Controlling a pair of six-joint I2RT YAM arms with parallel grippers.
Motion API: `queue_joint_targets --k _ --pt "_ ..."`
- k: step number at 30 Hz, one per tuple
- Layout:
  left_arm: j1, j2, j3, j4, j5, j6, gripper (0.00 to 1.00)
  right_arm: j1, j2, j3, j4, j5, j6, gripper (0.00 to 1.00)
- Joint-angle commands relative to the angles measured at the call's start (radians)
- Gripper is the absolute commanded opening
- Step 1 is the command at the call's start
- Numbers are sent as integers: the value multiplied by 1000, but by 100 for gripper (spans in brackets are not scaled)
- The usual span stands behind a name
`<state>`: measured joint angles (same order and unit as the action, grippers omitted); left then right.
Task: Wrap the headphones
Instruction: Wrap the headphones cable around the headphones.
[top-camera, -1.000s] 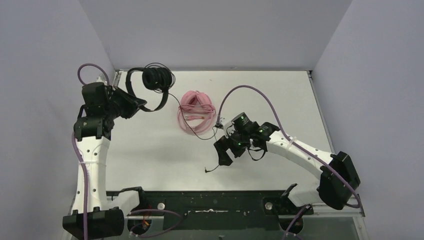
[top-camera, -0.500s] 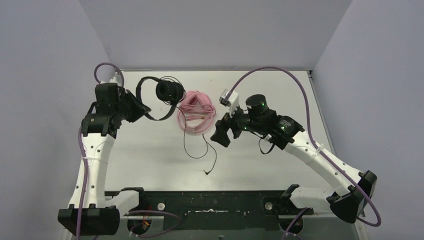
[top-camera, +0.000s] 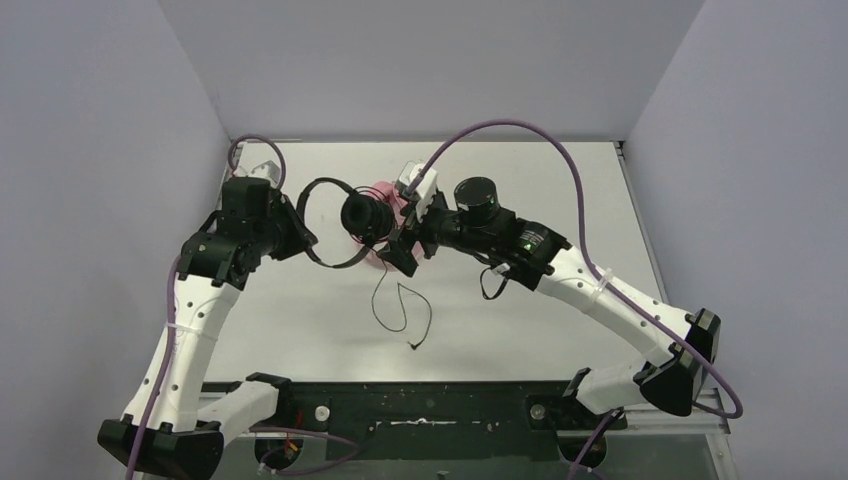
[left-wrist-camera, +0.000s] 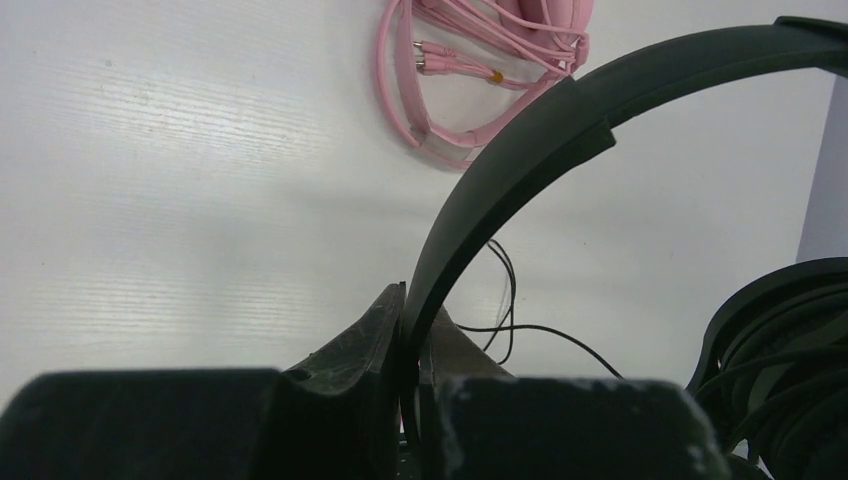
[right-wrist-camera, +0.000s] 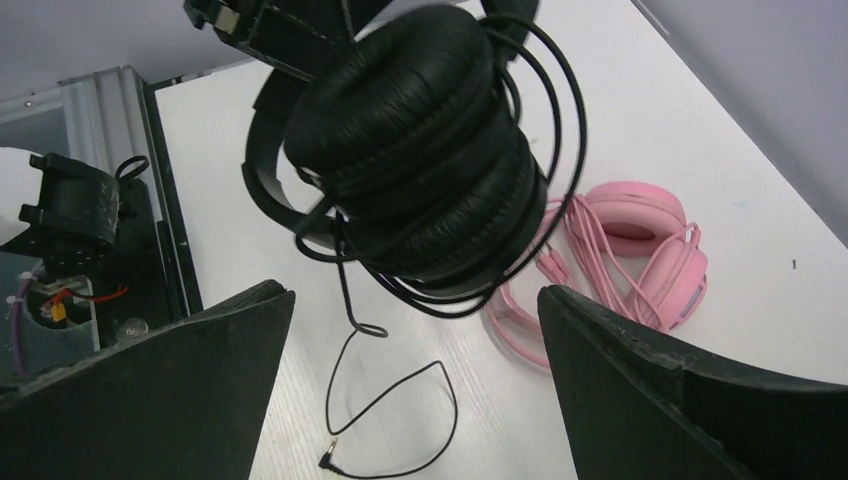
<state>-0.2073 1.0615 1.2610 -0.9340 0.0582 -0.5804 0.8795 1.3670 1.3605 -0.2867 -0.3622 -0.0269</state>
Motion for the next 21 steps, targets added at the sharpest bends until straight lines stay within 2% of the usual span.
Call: queue_joint_targets --k 1,10,14,18,21 --pt "-28 -21 18 26 -33 20 0 44 2 65 70 63 -81 100" --pt "-121 -30 24 -1 -100 41 0 46 33 76 127 92 -65 100" --pt "-149 -44 14 7 -96 51 0 43 42 73 150 104 -54 96" --pt "-155 -68 -24 55 -36 87 0 21 34 48 205 135 10 79" --pt "-158 -84 -54 86 24 148 0 -26 26 48 222 90 65 70"
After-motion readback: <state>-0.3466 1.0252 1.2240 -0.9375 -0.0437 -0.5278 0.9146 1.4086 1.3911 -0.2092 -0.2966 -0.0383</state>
